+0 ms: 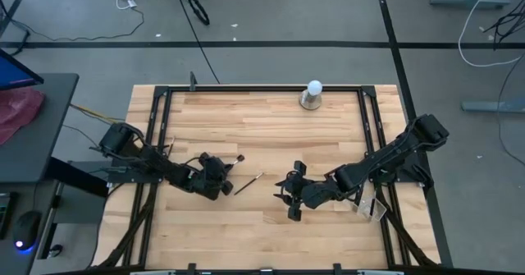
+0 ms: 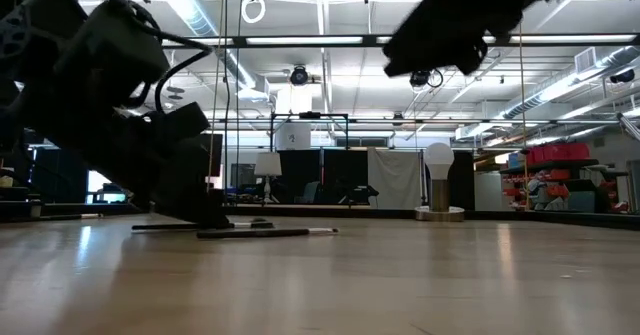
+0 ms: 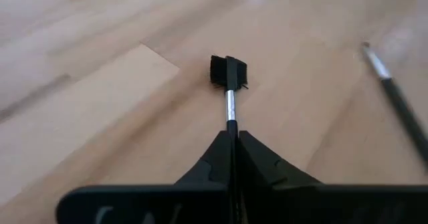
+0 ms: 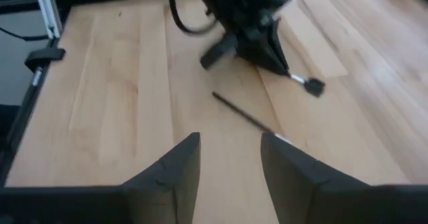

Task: Put items in baskets/containers
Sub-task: Put the black eyebrow brush into the transparent organizer

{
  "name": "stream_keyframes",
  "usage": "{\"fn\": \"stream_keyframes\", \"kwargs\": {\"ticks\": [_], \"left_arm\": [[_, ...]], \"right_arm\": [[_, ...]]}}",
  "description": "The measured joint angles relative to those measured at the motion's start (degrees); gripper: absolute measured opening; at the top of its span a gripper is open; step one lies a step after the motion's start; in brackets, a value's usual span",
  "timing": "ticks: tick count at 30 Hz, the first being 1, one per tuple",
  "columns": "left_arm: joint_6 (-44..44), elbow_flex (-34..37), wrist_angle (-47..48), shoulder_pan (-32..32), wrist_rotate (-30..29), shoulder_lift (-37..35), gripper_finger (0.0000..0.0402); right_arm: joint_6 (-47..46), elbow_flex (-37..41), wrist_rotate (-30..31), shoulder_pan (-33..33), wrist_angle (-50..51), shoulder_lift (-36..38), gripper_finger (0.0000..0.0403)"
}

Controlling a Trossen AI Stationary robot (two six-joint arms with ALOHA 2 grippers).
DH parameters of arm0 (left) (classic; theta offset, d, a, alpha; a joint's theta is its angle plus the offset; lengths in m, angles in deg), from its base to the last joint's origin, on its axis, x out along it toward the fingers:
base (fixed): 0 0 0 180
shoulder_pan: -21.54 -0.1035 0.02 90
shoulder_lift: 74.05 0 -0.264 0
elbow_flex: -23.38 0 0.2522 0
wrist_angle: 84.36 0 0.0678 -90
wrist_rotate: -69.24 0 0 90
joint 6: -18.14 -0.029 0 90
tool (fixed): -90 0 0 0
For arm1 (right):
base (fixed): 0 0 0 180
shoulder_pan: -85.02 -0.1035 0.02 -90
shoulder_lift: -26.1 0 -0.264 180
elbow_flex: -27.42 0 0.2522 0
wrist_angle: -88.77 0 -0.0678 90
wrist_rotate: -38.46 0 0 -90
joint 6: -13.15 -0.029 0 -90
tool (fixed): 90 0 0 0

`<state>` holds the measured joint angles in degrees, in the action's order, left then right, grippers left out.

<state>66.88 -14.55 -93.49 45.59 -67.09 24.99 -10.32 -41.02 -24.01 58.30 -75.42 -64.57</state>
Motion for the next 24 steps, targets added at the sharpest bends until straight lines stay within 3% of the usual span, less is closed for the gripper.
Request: {"fn": "stream_keyframes", "kwargs": {"ticks": [8,14,20,24], "left_arm": [[-11.1,0.0,-13.9,-2.3,5.6,-3.7,0.0013],[-22.3,-0.1,-33.5,-4.8,14.0,-4.2,0.0013],[-28.4,-0.2,-48.6,-5.7,24.8,-4.2,0.0015],[-29.9,-1.7,-50.6,-5.7,30.0,-4.2,0.0015]], "right_arm": [[-6.9,14.8,-0.5,1.4,-18.9,0.0,0.0158],[-7.3,24.0,1.2,1.6,-36.3,-0.8,0.0158],[0.1,25.0,2.2,1.6,-52.0,-7.0,0.0158],[7.6,21.6,2.5,1.6,-63.8,-12.7,0.0158]]}}
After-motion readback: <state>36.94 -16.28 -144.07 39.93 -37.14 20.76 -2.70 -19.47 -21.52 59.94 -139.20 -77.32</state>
